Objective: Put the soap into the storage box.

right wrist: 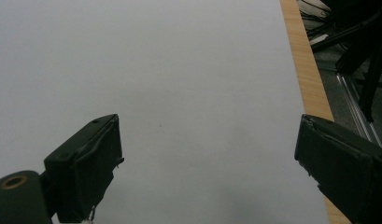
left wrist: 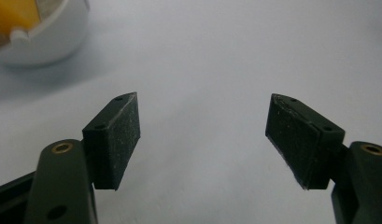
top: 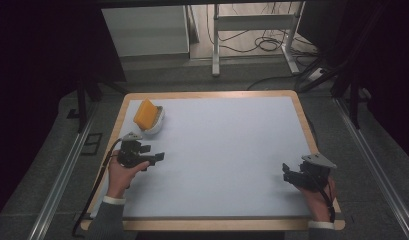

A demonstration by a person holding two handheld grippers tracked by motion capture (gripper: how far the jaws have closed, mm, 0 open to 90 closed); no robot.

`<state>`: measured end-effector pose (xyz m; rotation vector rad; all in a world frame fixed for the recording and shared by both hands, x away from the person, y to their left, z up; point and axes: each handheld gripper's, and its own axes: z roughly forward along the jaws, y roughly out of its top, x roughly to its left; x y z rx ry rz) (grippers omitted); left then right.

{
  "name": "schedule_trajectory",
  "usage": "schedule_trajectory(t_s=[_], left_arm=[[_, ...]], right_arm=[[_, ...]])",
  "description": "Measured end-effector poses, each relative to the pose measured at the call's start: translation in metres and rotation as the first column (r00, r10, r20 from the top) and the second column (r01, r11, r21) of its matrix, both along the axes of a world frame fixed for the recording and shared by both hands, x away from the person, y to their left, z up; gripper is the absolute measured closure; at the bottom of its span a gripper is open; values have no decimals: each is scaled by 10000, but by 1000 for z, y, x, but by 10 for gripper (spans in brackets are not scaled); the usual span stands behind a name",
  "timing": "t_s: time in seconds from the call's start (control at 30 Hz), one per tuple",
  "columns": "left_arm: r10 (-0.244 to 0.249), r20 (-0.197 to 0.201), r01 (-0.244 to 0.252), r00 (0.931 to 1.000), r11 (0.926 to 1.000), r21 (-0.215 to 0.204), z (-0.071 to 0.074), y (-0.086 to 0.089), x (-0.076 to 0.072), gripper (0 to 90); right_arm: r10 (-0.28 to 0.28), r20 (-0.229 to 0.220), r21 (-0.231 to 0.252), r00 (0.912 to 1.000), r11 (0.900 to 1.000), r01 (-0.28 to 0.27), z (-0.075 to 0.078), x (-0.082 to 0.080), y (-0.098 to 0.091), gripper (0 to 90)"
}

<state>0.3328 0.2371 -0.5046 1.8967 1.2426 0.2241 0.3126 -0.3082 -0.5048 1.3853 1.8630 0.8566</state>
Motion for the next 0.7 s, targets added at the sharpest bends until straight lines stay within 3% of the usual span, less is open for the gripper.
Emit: schedule_trajectory(t_s=[0.13,0.3,0.7], left_arm=[[52,-190,-51,9998,10000,52,-5,4,-8,260],[88,-166,-92,9998,9996,-278,-7,5,-12,260],[-168,-303,164,9994,9998,-125,-15,-3,-13,247]], right_arm=[[49,20,-20,10000,10000,-49,1,-1,2,76],[101,26,-51,9999,9999,-101,1,-1,4,76],[221,115,-8,9997,9998,-221,5,-2,6,76]])
